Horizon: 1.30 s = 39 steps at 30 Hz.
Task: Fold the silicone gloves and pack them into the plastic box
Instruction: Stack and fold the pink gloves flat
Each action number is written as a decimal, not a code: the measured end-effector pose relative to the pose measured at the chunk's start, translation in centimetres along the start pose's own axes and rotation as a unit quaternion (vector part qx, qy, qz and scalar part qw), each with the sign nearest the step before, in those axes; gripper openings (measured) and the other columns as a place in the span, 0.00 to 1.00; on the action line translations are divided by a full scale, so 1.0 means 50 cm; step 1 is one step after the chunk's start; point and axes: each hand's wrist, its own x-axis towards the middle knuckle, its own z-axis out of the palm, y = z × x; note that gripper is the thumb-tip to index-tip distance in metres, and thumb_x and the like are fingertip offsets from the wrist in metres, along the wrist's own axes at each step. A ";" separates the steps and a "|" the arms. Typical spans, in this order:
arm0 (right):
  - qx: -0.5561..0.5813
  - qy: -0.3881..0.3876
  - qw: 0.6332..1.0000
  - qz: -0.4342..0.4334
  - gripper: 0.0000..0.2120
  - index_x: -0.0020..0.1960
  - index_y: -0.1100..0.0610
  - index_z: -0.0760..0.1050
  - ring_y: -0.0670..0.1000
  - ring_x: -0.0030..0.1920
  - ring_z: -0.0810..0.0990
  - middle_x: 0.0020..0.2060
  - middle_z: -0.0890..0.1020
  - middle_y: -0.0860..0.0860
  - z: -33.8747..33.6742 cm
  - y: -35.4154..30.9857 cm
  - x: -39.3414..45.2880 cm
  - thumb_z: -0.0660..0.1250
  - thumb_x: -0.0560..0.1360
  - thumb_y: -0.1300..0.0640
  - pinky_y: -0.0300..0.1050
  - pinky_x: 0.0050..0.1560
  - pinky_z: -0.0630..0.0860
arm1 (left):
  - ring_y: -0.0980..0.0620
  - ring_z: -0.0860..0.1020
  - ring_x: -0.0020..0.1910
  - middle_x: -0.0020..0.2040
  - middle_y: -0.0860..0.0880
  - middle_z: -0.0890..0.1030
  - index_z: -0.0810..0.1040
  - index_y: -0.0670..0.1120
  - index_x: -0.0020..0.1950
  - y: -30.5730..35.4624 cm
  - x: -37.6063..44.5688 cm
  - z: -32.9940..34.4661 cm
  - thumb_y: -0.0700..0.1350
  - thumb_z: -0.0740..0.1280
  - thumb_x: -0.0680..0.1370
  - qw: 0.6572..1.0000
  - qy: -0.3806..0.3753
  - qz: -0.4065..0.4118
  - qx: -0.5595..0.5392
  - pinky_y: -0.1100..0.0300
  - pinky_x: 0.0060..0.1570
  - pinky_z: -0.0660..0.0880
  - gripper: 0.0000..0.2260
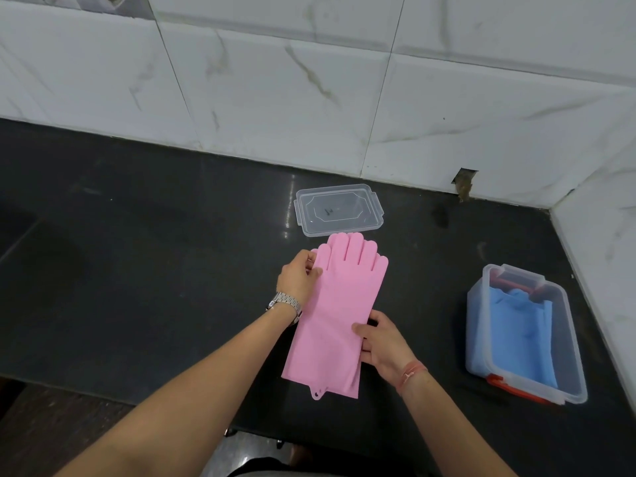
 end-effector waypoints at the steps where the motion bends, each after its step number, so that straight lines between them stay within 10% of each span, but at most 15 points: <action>1: -0.004 0.002 1.000 -0.004 0.16 0.63 0.53 0.68 0.56 0.54 0.83 0.57 0.81 0.54 0.002 0.003 -0.002 0.64 0.78 0.65 0.51 0.43 0.83 | 0.51 0.77 0.47 0.50 0.51 0.82 0.76 0.47 0.55 0.000 0.000 0.001 0.43 0.67 0.76 1.000 0.000 0.001 0.006 0.60 0.45 0.69 0.08; 18: -0.359 0.143 0.898 -0.211 0.27 0.72 0.48 0.66 0.45 0.52 0.75 0.53 0.72 0.44 0.000 0.074 -0.030 0.68 0.77 0.60 0.43 0.54 0.78 | 0.52 0.81 0.43 0.38 0.58 0.80 0.64 0.52 0.70 -0.062 -0.136 -0.066 0.49 0.74 0.71 0.980 -0.143 -0.024 0.137 0.57 0.45 0.76 0.31; 28: -0.223 0.087 0.962 -0.129 0.26 0.66 0.48 0.61 0.40 0.42 0.79 0.44 0.78 0.41 0.008 0.077 -0.045 0.71 0.75 0.58 0.33 0.41 0.75 | 0.51 0.82 0.37 0.41 0.53 0.82 0.69 0.53 0.61 -0.071 -0.141 -0.068 0.50 0.71 0.74 0.982 -0.159 -0.024 0.096 0.49 0.46 0.81 0.18; 33: -0.168 0.064 0.963 -0.203 0.24 0.63 0.37 0.63 0.36 0.47 0.82 0.44 0.83 0.34 0.010 0.080 -0.083 0.70 0.76 0.57 0.30 0.36 0.78 | 0.53 0.78 0.51 0.54 0.54 0.75 0.71 0.52 0.65 -0.098 -0.151 -0.072 0.43 0.64 0.79 0.987 -0.024 0.127 0.094 0.60 0.45 0.75 0.15; 39: -0.089 -0.001 0.977 -0.193 0.11 0.46 0.41 0.82 0.45 0.45 0.81 0.43 0.83 0.40 0.027 0.035 -0.109 0.67 0.78 0.57 0.37 0.38 0.77 | 0.51 0.68 0.68 0.70 0.53 0.71 0.70 0.52 0.70 -0.138 -0.166 -0.075 0.37 0.64 0.75 0.902 -0.098 0.350 0.233 0.54 0.64 0.69 0.24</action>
